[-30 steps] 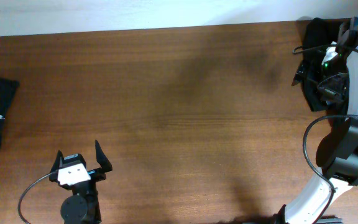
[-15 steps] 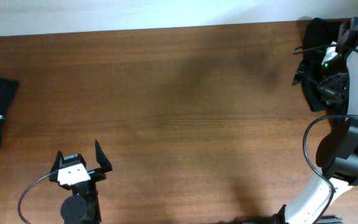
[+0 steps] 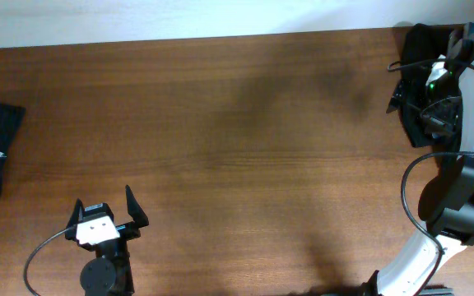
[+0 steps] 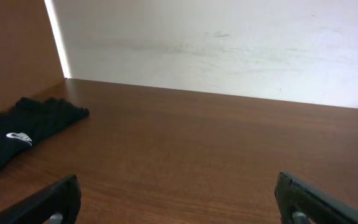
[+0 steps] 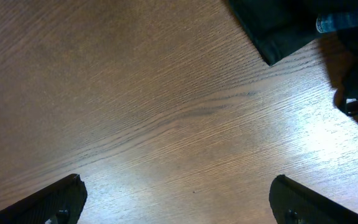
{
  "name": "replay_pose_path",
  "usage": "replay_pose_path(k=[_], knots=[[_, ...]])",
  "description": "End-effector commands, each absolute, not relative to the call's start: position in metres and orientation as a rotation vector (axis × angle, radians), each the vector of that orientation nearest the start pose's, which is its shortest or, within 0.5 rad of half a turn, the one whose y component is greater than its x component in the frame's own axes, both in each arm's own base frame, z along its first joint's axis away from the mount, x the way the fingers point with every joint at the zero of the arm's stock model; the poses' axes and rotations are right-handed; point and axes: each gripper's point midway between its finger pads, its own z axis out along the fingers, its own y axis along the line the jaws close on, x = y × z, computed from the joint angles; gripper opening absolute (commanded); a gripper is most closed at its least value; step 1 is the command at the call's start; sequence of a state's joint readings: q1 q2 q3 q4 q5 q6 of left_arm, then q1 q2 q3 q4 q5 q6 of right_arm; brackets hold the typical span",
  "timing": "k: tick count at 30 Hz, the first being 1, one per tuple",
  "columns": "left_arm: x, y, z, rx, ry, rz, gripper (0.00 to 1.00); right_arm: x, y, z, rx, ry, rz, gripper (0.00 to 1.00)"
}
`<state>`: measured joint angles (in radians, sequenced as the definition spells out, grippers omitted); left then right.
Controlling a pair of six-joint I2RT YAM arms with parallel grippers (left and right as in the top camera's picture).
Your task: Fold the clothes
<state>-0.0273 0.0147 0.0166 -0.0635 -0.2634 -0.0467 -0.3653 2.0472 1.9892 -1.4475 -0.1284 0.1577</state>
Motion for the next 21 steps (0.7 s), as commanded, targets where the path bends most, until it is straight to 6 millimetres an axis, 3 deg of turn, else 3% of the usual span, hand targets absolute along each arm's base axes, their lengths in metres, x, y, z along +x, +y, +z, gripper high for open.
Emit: replay_pose_path(k=[1,14,21], knots=[[0.241,0.039,0.163,-0.229,1.610,0.159,0.99,0.387,-0.127,0.157,0.792,2.933,0.168,0.99],[0.241,0.039,0.163,-0.229,1.609,0.159,0.99,0.387,-0.127,0.158,0.790,2.931,0.168,0.99],[0.241,0.039,0.163,-0.229,1.610,0.159,1.00,0.388,-0.115,0.181,0.730,2.884,0.158,0.99]])
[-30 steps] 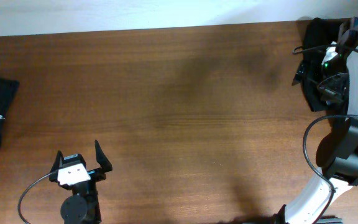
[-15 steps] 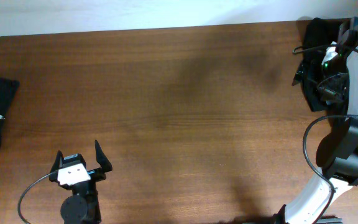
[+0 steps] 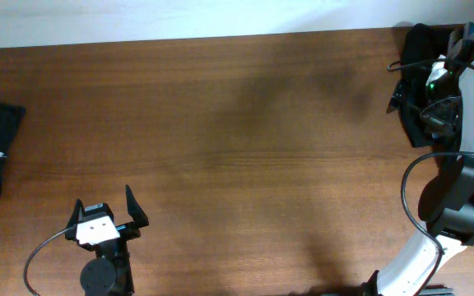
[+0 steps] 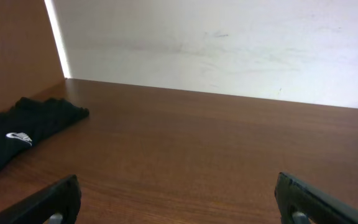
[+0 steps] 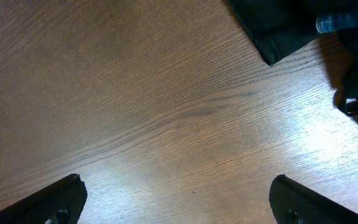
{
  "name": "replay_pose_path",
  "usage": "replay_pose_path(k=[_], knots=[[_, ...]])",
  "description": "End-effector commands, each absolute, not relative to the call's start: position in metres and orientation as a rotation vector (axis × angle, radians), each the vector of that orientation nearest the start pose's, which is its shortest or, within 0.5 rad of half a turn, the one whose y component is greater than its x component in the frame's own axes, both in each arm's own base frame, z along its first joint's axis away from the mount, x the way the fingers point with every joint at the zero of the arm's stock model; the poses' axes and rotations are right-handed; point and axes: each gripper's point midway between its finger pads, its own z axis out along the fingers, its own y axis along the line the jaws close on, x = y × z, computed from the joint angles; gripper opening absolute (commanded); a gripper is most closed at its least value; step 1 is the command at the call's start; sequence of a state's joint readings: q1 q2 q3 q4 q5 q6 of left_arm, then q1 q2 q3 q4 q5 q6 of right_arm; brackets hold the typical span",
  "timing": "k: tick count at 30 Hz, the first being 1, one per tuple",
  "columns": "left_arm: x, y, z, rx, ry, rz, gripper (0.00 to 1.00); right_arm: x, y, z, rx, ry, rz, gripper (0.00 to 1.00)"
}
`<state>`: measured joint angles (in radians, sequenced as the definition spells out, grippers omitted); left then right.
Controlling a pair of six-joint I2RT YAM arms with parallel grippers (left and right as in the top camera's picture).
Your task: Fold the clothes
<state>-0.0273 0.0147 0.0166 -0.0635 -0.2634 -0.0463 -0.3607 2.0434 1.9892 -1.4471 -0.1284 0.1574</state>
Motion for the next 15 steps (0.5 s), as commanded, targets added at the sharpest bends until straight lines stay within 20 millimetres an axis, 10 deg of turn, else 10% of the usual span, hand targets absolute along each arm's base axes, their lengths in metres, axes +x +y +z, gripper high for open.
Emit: replay_pose_path(k=[1,15], knots=[[0.241,0.039,0.163,-0.229,1.610,0.159,0.99,0.388,-0.113,0.185,0.720,2.879,0.158,0.98],[0.241,0.039,0.163,-0.229,1.610,0.159,0.99,0.353,-0.005,0.317,0.270,2.601,0.189,0.99]])
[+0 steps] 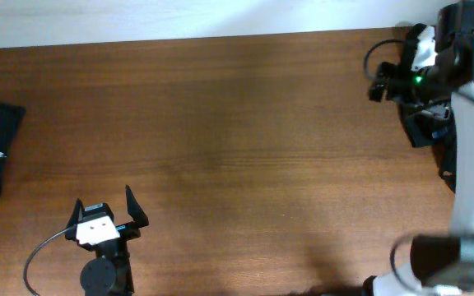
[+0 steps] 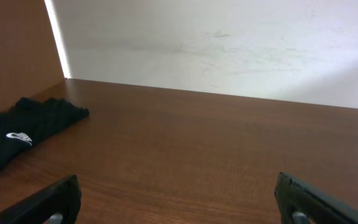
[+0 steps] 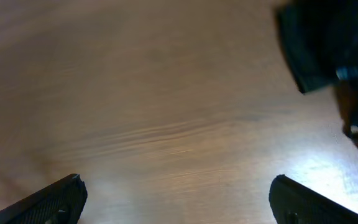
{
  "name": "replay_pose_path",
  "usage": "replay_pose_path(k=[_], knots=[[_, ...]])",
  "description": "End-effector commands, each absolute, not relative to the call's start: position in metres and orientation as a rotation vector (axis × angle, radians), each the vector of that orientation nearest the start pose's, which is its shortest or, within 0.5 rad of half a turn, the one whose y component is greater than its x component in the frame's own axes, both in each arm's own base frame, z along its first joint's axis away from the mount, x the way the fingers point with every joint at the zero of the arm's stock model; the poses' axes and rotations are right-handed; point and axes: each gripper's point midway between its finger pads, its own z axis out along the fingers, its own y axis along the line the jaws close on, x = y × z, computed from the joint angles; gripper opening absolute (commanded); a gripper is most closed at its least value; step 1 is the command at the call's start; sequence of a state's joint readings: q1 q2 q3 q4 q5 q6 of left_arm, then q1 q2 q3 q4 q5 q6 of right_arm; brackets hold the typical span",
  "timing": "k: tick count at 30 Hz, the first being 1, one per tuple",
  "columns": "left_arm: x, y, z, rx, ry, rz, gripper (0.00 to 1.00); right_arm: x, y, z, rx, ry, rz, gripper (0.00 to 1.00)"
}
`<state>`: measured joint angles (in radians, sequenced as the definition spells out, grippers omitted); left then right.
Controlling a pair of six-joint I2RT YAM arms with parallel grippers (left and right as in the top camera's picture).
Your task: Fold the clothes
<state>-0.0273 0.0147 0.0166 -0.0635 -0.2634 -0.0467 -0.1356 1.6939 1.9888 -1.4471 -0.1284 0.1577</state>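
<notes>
A folded black garment with a white logo lies at the table's left edge; the left wrist view shows the garment [image 2: 23, 127] ahead and to the left. My left gripper [image 1: 104, 200] stands open near the front edge, well right of that garment, nothing between its fingers [image 2: 58, 202]. At the far right corner my right gripper [image 3: 178, 202] hangs open over bare wood. A second piece of dark cloth [image 3: 319, 43] shows blurred at the upper right of the right wrist view, apart from the fingers.
Brown wooden table [image 1: 237, 148] with a white wall [image 2: 229, 50] along its far edge. The right arm [image 1: 471, 164] and its cables stand along the right edge.
My right arm has shifted at the far right corner, its wrist now nearer the far edge. In its blurred view the dark cloth sits further right. The left gripper and left garment are unmoved.
At both earlier moments the left gripper stood open near the front edge and the right gripper hung open beside the dark cloth at the far right corner, nothing changing. Now only the right arm has moved, still open and holding nothing.
</notes>
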Motion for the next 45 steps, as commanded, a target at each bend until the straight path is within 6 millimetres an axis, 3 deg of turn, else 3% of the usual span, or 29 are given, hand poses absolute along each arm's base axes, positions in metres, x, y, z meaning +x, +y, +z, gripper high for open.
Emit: replay_pose_path(k=[1,4,5,8,11,17,22,26,29,32,38,45], knots=[[0.241,0.039,0.163,-0.229,1.610,0.160,0.99,0.346,0.005,0.328,0.229,2.574,0.199,0.99],[0.241,0.039,0.163,-0.229,1.610,0.159,0.99,0.319,0.038,0.362,0.085,2.479,0.240,0.99],[0.241,0.039,0.163,-0.229,1.610,0.159,0.99,0.311,0.040,0.372,0.023,2.443,0.201,0.99],[0.241,0.039,0.163,-0.229,1.610,0.159,0.99,0.284,0.044,0.399,-0.047,2.342,0.148,0.99],[0.241,0.039,0.163,-0.229,1.610,0.159,0.99,0.245,0.048,0.430,-0.088,2.216,0.182,0.99],[0.241,0.039,0.163,-0.229,1.610,0.159,0.99,0.175,0.034,0.471,-0.079,2.006,0.197,0.99],[0.241,0.039,0.163,-0.229,1.610,0.159,0.99,0.118,0.023,0.473,-0.072,1.913,0.201,0.99],[0.241,0.039,0.163,-0.229,1.610,0.159,0.99,0.091,0.013,0.448,-0.051,1.882,0.177,0.99],[0.241,0.039,0.163,-0.229,1.610,0.159,0.99,0.086,0.012,0.417,-0.052,1.883,0.179,0.99],[0.241,0.039,0.163,-0.229,1.610,0.159,0.99,0.097,0.014,0.390,-0.050,1.845,0.182,0.99],[0.241,0.039,0.163,-0.229,1.610,0.159,0.99,0.138,0.021,0.352,-0.045,1.732,0.196,0.99],[0.241,0.039,0.163,-0.229,1.610,0.159,0.99,0.181,0.029,0.323,-0.038,1.558,0.212,0.98]])
